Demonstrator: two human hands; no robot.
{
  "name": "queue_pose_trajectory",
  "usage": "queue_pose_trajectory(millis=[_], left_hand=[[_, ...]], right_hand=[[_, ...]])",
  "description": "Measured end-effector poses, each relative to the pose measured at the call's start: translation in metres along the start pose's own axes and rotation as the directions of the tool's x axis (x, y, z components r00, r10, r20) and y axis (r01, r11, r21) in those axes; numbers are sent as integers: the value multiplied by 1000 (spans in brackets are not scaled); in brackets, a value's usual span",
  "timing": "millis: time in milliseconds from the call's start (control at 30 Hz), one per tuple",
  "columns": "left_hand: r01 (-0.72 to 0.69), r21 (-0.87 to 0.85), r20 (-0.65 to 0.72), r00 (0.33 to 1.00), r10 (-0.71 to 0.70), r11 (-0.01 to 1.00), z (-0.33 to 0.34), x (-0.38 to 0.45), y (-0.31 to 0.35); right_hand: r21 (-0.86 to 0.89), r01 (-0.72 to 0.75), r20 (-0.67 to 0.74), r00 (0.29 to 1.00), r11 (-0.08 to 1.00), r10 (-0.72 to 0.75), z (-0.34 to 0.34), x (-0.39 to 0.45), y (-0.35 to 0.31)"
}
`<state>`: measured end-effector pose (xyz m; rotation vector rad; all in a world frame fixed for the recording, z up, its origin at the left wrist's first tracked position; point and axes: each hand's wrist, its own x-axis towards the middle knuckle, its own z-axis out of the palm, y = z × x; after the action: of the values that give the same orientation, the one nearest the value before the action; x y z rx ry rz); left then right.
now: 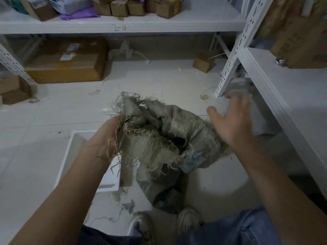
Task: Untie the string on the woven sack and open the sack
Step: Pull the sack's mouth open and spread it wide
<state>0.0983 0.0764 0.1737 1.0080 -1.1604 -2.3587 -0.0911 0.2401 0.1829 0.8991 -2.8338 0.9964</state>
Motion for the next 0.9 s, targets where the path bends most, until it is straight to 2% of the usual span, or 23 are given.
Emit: queue_pose_trajectory(millis=[67, 133, 167, 267, 400, 500, 567, 633, 700, 733, 767, 800, 833, 900], left_hand=[[49, 120, -39, 998, -45, 992, 7, 2, 2], [102, 263, -102, 992, -77, 959, 2, 7, 0], [113, 338, -137, 988, -70, 934, 1, 7, 1], [147, 449, -205, 977, -59, 881, 5, 6, 2], [164, 366, -93, 986, -139, 916, 7, -1, 4], [222, 383, -186, 969, -160, 897, 7, 1, 10], [309, 495, -390, 914, -110, 812, 3, 2, 14], [382, 644, -575, 813, 90, 663, -10, 7, 13], [484, 769, -627, 701, 342, 418, -18, 5, 11], [483, 829, -555, 651, 518, 281, -17, 1, 9], [429, 891, -408, 621, 669, 146, -13, -2, 8], [316, 948, -237, 618, 750, 38, -6, -4, 7], [171, 985, -89, 650, 755, -32, 5, -6, 4], [-80, 990, 138, 766, 628, -120, 20, -1, -13]], right_hand=[[146, 102, 263, 955, 984, -138, 7, -12, -13], [59, 198, 471, 859, 979, -202, 21, -22, -18], [-30, 233, 538, 823, 972, -181, 28, -23, -16], [-201, 259, 592, 800, 945, -93, 41, -17, -7], [-336, 336, 590, 804, 880, -82, 55, -17, 7], [-263, 209, 581, 813, 942, -18, 57, -11, 14], [-92, 49, 569, 822, 995, 12, 53, -4, 14], [91, -110, 570, 821, 990, 39, 50, 2, 11], [211, -243, 592, 802, 947, 74, 48, 3, 5], [254, -301, 597, 797, 919, 96, 48, 2, 3], [298, -352, 601, 791, 887, 112, 49, 2, 1], [330, -394, 611, 782, 858, 124, 50, 3, 0], [352, -420, 623, 772, 836, 125, 50, 3, -2], [386, -451, 643, 757, 805, 116, 48, 3, -7]])
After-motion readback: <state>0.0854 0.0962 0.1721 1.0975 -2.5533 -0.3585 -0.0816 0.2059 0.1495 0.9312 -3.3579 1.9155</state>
